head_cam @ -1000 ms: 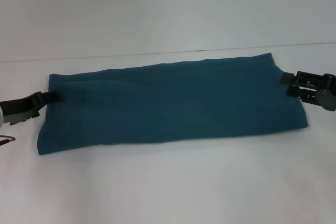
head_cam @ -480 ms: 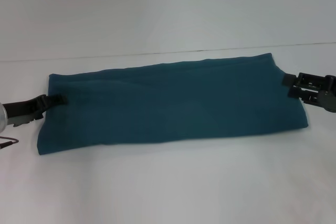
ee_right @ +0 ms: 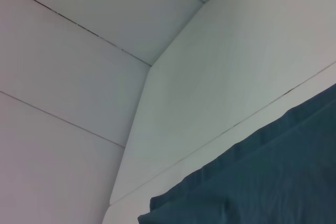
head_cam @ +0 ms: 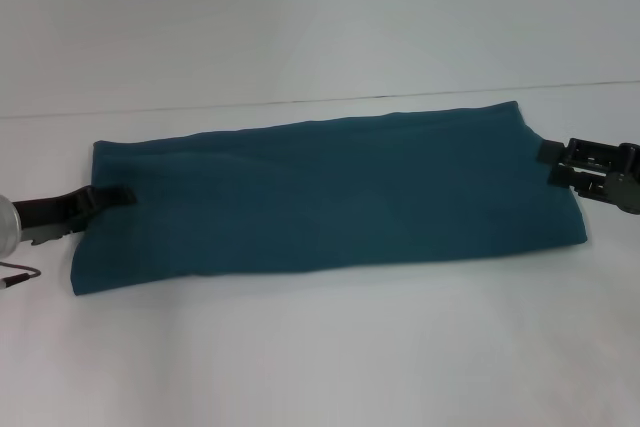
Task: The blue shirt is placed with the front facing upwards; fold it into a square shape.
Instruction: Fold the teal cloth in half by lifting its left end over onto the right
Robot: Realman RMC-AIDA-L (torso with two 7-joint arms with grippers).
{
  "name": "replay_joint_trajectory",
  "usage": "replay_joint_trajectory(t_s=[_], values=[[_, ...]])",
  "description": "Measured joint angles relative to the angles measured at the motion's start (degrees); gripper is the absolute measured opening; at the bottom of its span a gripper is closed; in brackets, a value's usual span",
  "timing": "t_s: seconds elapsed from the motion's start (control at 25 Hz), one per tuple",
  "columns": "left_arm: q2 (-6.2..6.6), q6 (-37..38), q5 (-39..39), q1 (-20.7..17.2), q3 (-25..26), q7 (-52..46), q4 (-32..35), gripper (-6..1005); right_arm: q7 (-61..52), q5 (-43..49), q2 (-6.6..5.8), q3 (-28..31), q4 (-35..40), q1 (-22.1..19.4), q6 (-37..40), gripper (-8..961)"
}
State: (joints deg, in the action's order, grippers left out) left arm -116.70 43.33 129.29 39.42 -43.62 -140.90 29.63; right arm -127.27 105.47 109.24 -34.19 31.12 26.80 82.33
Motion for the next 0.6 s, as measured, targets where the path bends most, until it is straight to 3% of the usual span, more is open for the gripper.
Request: replay_joint_trajectory(t_s=[0.6], values=[[-0.8,2.67,-0.13,1.47,-1.55,0.01,-0.28,877,-0.09,0.0,0.0,0.0,0.0,0.01,-0.15,650]])
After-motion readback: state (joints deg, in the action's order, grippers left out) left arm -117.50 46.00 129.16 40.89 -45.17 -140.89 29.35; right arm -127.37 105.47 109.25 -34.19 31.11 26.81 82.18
